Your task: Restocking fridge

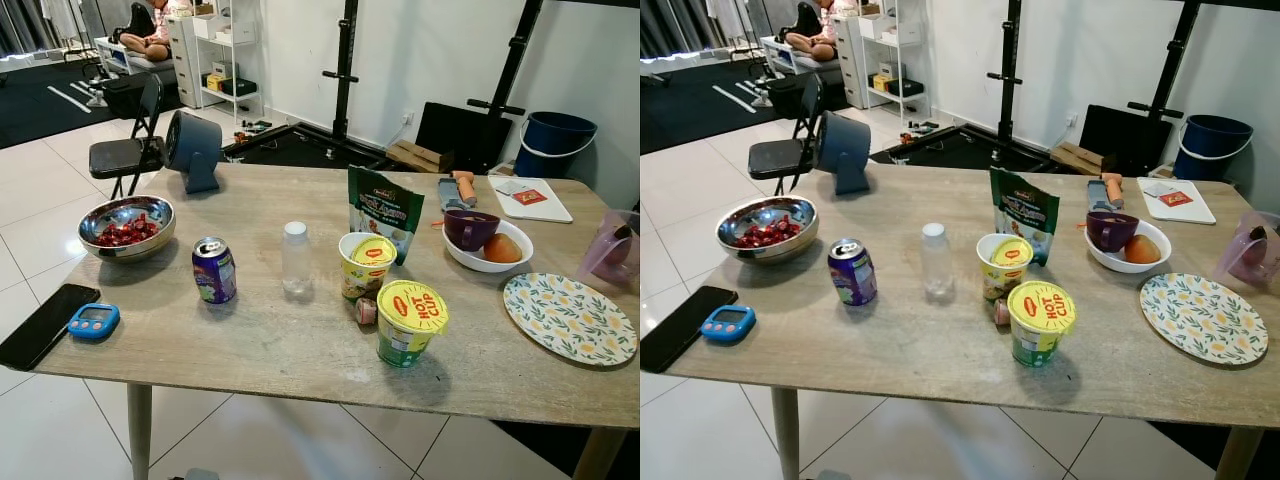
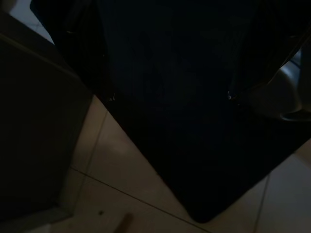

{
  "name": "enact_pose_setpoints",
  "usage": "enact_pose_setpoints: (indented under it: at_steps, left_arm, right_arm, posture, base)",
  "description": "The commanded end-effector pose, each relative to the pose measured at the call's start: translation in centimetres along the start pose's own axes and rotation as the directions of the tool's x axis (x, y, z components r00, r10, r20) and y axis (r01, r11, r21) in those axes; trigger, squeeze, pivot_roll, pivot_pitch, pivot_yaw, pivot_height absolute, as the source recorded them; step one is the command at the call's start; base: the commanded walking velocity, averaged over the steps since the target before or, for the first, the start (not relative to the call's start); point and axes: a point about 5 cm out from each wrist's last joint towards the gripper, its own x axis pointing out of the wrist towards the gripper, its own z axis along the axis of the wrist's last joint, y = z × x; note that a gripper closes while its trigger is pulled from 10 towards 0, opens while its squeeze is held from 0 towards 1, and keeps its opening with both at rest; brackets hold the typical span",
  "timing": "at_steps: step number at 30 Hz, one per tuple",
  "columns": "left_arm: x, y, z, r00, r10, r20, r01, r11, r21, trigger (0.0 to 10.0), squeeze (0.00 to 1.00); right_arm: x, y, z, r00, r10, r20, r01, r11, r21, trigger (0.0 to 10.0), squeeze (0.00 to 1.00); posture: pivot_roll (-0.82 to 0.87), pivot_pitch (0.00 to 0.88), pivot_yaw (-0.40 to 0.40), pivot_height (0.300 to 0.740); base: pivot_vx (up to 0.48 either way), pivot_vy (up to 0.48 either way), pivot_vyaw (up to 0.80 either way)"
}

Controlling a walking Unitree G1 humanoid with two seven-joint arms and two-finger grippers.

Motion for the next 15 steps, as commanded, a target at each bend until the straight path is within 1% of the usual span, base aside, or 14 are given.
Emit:
enact_pose_setpoints:
  at_steps: [1,2,3,4,9,10,11,12,13,14,15]
  left_arm:
    - [-0.2,0.0,-1.6,0.998,-0.003,-0.065,0.002,1.0,-0.012,10.0,0.0]
    - [-0.2,0.0,-1.7,0.998,-0.001,-0.066,0.0,1.0,-0.017,10.0,0.0]
    - [-0.2,0.0,-1.7,0.998,-0.001,-0.066,0.0,1.0,-0.017,10.0,0.0]
    - [-0.2,0.1,-1.8,0.998,0.0,-0.068,-0.002,1.0,-0.018,10.0,0.0]
    - [-0.3,0.4,-2.1,0.997,0.009,-0.073,-0.011,1.0,-0.021,10.0,0.0]
    - [-0.5,0.9,-2.4,0.997,0.023,-0.078,-0.025,0.999,-0.03,10.0,0.0]
    - [-0.5,0.9,-2.4,0.997,0.023,-0.078,-0.025,0.999,-0.03,10.0,0.0]
    - [-0.6,1.4,-2.6,0.996,0.039,-0.078,-0.043,0.998,-0.051,10.0,0.0]
    - [-0.7,1.7,-2.7,0.996,0.049,-0.075,-0.055,0.996,-0.07,10.0,0.0]
    - [-0.7,1.9,-2.8,0.996,0.056,-0.074,-0.062,0.995,-0.081,10.0,0.0]
    - [-0.8,2.0,-2.8,0.996,0.058,-0.073,-0.064,0.994,-0.084,10.0,0.0]
  right_arm:
    - [0.1,-0.1,0.2,1.0,0.017,0.003,-0.017,0.997,-0.076,10.0,0.0]
    - [0.1,-0.2,0.3,1.0,0.02,0.003,-0.02,0.994,-0.107,10.0,0.0]
    - [0.1,-0.2,0.3,1.0,0.02,0.003,-0.02,0.994,-0.107,10.0,0.0]
    - [0.1,-0.2,0.3,1.0,0.022,0.004,-0.021,0.991,-0.131,10.0,0.0]
    - [0.1,-0.3,0.4,1.0,0.026,0.003,-0.025,0.988,-0.154,10.0,0.0]
    - [1.0,-4.3,2.0,1.0,-0.01,0.021,0.013,0.987,-0.159,10.0,0.0]
    - [1.0,-4.3,2.0,1.0,-0.01,0.021,0.013,0.987,-0.159,10.0,0.0]
    - [1.3,-7.4,3.4,0.999,-0.031,0.035,0.037,0.984,-0.174,10.0,0.0]
    - [1.3,-9.4,4.3,0.998,-0.042,0.045,0.05,0.981,-0.185,10.0,0.0]
    - [1.3,-10.3,4.7,0.998,-0.046,0.051,0.055,0.98,-0.192,10.0,0.0]
    - [1.3,-10.3,4.8,0.998,-0.042,0.053,0.052,0.979,-0.196,10.0,0.0]
  posture:
    - [-0.02,0.0,-0.017,0.74]
    - [-0.02,0.0,-0.018,0.74]
    - [-0.02,0.0,-0.018,0.74]
    - [-0.02,0.0,-0.019,0.74]
    - [-0.02,0.0,-0.033,0.74]
    - [-0.02,0.0,-0.044,0.74]
    - [-0.02,0.0,-0.044,0.74]
    - [-0.02,0.0,-0.047,0.74]
    - [-0.02,0.0,-0.046,0.74]
    - [-0.03,0.0,-0.045,0.74]
    - [-0.04,0.0,-0.038,0.74]
  base:
    - [0.0,0.0,0.0]
    - [0.0,0.0,0.0]
    - [0.0,0.0,0.0]
    - [0.0,0.0,0.0]
    - [0.0,0.0,0.0]
    - [0.0,0.0,0.0]
    - [0.0,0.0,0.0]
    - [0.0,0.0,0.0]
    - [0.0,0.0,0.0]
    - [0.0,0.0,0.0]
    - [0.0,0.0,0.0]
